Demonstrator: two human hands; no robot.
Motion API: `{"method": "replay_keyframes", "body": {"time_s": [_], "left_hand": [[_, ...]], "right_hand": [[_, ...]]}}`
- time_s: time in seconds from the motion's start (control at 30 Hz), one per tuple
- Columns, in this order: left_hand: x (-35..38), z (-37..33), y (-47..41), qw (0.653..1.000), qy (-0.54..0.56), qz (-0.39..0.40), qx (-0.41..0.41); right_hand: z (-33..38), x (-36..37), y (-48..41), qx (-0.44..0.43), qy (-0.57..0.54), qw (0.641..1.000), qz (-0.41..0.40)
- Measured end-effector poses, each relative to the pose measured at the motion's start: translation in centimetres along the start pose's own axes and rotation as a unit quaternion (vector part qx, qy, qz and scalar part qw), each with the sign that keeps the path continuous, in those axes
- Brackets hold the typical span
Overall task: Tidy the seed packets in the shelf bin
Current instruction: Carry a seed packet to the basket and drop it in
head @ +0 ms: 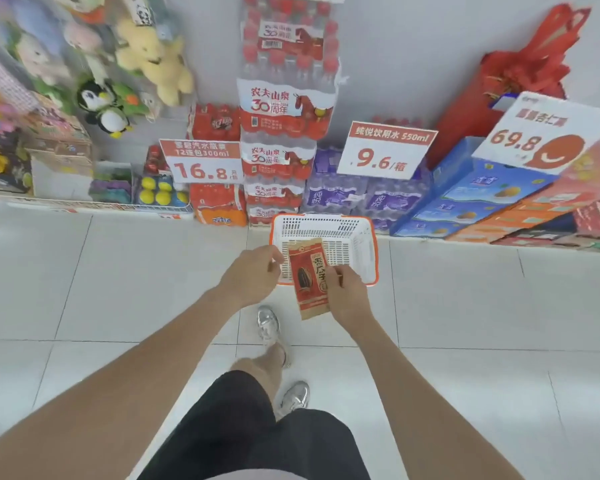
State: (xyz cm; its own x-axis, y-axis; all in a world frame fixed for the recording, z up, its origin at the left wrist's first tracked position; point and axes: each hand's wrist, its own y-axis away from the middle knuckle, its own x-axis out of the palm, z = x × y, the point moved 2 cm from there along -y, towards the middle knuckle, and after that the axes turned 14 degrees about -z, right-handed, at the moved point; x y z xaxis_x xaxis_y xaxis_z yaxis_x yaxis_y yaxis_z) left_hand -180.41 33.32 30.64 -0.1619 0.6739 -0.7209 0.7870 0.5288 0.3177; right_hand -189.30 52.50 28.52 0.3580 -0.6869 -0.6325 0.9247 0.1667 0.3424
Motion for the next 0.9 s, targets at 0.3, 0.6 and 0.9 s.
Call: {"method": "replay_keyframes", "body": {"time_s": [0.3,0.6,0.9], "left_hand": [[16.1,9.7,-19.4,0.991,-0.123,0.038,-0.045],[36.0,24.5,-27.3,0.968,-0.187,0.085,-0.141],[45.1,31.8,-28.4,0.974,-0.220,-0.047,-0.034]], "right_hand": [[-9.6,13.2,-23.0,0.038,0.130,0.989,0.055],[-24.5,30.8,-38.7,0.015,0.301,0.943,0.143],[-32.4,45.4,-43.8,0.012,0.322,0.930,0.178]]}}
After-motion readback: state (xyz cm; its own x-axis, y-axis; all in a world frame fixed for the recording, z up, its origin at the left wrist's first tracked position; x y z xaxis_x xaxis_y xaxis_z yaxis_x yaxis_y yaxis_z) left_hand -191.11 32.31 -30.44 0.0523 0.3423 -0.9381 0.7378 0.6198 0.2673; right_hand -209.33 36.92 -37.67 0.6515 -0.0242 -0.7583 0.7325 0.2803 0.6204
